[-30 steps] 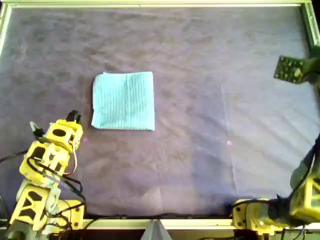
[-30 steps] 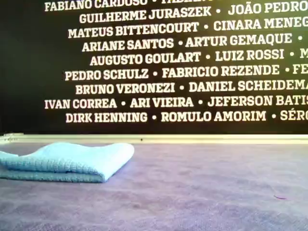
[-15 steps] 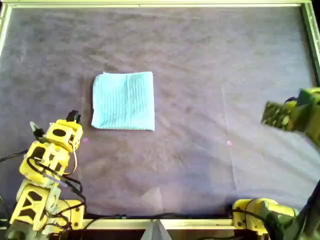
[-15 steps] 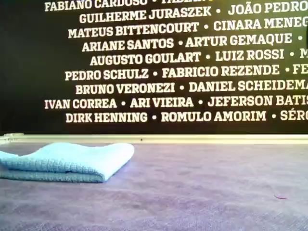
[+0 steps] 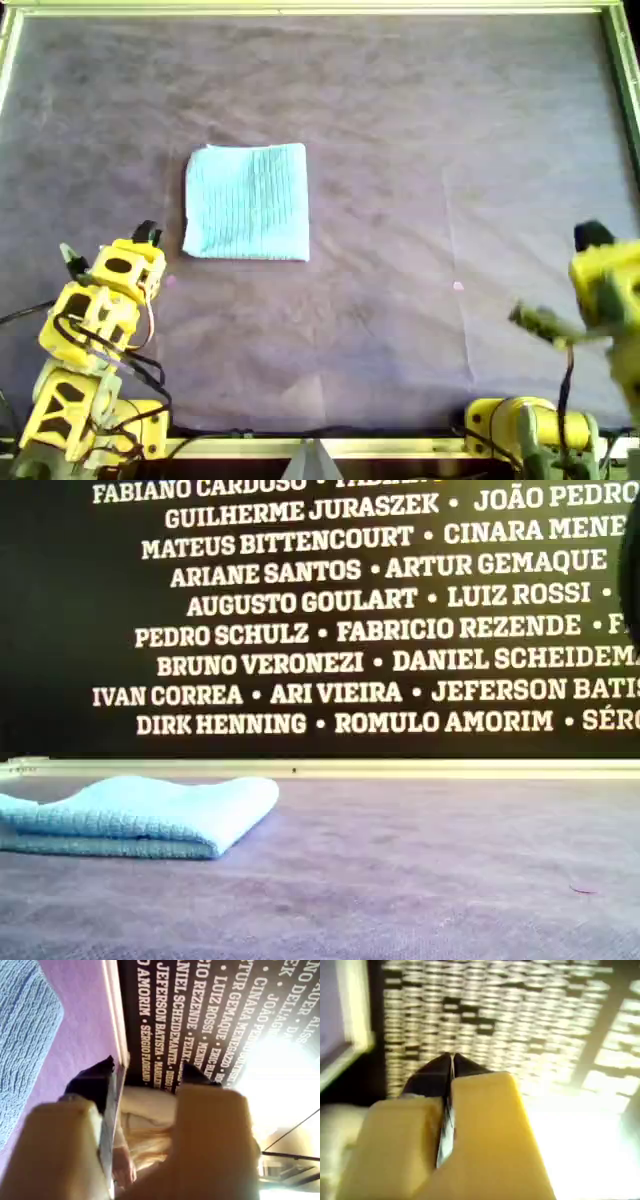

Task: Fold a cloth

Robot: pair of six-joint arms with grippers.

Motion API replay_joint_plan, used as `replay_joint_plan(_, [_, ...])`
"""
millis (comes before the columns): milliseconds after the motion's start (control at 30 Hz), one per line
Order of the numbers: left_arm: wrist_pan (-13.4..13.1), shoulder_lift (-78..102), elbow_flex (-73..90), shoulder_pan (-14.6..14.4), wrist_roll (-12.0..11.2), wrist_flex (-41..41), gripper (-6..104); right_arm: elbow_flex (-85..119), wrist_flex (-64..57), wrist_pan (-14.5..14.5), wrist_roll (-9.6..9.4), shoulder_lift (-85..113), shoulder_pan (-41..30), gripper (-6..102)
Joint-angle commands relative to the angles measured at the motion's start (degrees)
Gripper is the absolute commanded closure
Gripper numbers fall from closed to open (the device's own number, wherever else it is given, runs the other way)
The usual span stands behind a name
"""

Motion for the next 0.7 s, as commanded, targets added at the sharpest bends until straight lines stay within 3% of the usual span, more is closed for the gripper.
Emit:
replay_joint_plan(0, [-0.44, 0.97, -0.79, 0.09, -0.35, -0.53, 50, 10.99, -7.21, -0.18, -0.53, 5.27, -0.18, 95])
replay_joint_plan(133, [-0.44, 0.97, -0.79, 0.09, -0.35, -0.53, 50, 25.05, -15.56, 0.09, -4.83, 10.81, -0.18, 95])
replay_joint_plan(233, [-0.44, 0.97, -0.79, 0.0, -0.44, -0.53, 50, 32.96, -23.29, 0.53, -6.77, 14.33, -0.97, 95])
replay_joint_plan(367, [-0.44, 0.97, -0.79, 0.0, -0.44, -0.53, 50, 41.75, -33.13, 0.62, -6.94, 18.98, -1.14, 95])
replay_joint_plan(467, [-0.44, 0.97, -0.79, 0.0, -0.44, -0.53, 50, 47.2, -38.41, 0.62, -6.06, 20.21, -1.14, 95])
replay_joint_plan(667, [-0.44, 0.97, -0.79, 0.0, -0.44, -0.53, 50, 54.67, -42.63, 0.7, -5.98, 20.21, -1.32, 94])
